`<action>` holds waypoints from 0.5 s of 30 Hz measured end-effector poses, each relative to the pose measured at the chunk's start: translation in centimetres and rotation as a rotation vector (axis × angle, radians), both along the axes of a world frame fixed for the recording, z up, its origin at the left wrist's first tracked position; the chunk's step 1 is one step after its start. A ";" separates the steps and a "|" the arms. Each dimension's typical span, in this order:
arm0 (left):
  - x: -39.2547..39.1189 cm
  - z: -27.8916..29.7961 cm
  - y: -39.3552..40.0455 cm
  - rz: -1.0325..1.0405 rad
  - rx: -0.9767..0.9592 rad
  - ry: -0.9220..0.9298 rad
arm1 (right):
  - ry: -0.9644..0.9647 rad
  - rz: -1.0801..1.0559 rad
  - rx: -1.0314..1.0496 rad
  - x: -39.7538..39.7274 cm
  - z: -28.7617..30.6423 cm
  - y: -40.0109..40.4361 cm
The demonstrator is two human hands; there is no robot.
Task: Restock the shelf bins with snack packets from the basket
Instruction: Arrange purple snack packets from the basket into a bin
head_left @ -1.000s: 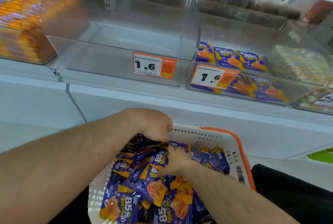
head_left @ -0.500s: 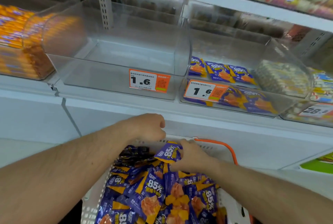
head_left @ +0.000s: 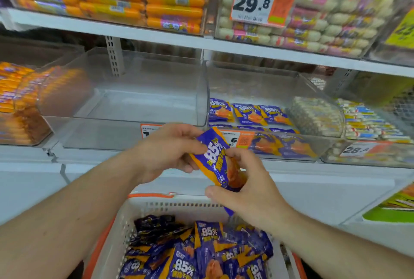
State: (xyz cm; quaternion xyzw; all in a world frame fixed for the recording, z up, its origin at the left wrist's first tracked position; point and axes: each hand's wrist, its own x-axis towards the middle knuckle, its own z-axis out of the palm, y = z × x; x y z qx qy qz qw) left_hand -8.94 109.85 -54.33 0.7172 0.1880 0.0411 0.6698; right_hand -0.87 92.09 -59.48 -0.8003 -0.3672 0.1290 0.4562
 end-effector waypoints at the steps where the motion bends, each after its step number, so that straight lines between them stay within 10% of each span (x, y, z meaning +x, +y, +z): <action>1: 0.5 0.7 -0.3 0.044 0.034 -0.042 | -0.007 -0.018 0.034 0.3 0.6 0.1; 7: 7.2 2.8 0.3 0.483 0.395 -0.485 | -0.178 -0.232 0.161 3.8 4.8 1.2; 15: 11.1 -1.6 1.6 0.251 0.921 0.069 | -0.115 -0.521 -0.119 18.3 7.2 5.7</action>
